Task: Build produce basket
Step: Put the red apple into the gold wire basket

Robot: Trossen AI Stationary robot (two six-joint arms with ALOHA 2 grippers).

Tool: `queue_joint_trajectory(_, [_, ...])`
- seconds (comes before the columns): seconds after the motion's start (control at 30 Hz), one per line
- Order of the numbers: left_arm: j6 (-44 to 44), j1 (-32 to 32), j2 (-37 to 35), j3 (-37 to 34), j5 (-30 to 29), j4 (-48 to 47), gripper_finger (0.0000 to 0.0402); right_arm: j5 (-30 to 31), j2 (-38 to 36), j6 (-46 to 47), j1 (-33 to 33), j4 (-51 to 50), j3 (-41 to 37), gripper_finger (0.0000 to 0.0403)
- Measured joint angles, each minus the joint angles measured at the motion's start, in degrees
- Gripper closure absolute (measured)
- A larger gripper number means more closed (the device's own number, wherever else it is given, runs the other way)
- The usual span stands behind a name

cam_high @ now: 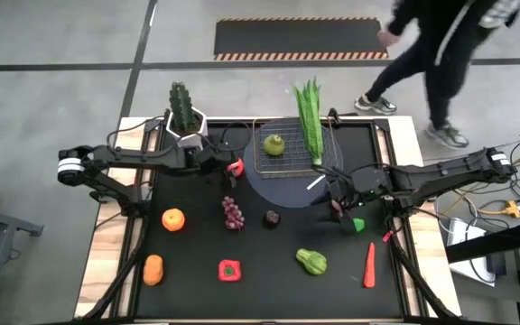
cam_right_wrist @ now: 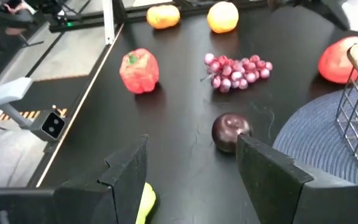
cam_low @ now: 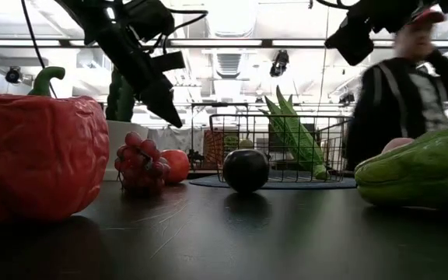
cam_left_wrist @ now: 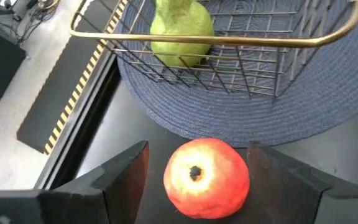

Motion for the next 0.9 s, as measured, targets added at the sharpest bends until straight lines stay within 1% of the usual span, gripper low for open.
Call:
queue_joint_trajectory(0.07, [0.0, 0.0, 0.2, 0.0, 0.0, -0.2, 0.0138, 0.0, 0.0, -0.2, 0.0, 0.4, -0.5, 0.0177])
queue_joint_trajectory(0.13, [0.0, 0.4, 0.6, 0.0, 0.0, -0.5, 0.012, 0.0, 0.1, -0.2, 0.0, 1.3, -0.9, 0.0177])
queue_joint_trajectory(0.27, [-1.9, 1.5, 1.3, 0.0, 0.5, -0.5, 0.0057, 0.0, 0.1, -0.3, 0.0, 1.9, -1.4, 0.0177])
queue_joint_trajectory(0.33, [-2.9, 1.8, 1.5, 0.0, -1.3, -0.6, 0.0023, 0.0, 0.1, -0.1, 0.0, 2.0, -1.4, 0.0177])
queue_joint_trajectory(0.4, [-2.7, 1.9, 1.5, -0.1, -1.7, -1.2, 0.0008, 0.0, 0.1, 0.0, 0.0, 2.0, -1.4, 0.0177])
queue_joint_trajectory(0.47, [-1.4, 1.7, 1.5, -0.1, -1.1, -2.1, 0.0012, 0.0, 0.2, 0.0, 0.0, 2.0, -1.4, 0.0177])
queue_joint_trajectory(0.53, [-0.3, 1.7, 1.5, -0.2, 2.3, -3.1, 0.0022, 0.0, 0.2, -0.3, 0.0, 2.0, -1.4, 0.0177])
queue_joint_trajectory(0.6, [0.0, 1.9, 1.5, -0.3, 4.2, -2.3, 0.0029, 0.0, 0.2, -0.4, 0.0, 2.1, -1.4, 0.0177])
queue_joint_trajectory(0.77, [0.2, 2.5, 1.5, -1.4, 4.4, 0.5, 0.0036, 0.0, 0.2, -0.4, 0.0, 2.2, -1.4, 0.0177])
queue_joint_trajectory(0.9, [0.2, 3.0, 1.5, -4.6, 4.4, 5.9, 0.0036, 0.0, 0.2, -0.4, 0.0, 2.2, -1.8, 0.0177])
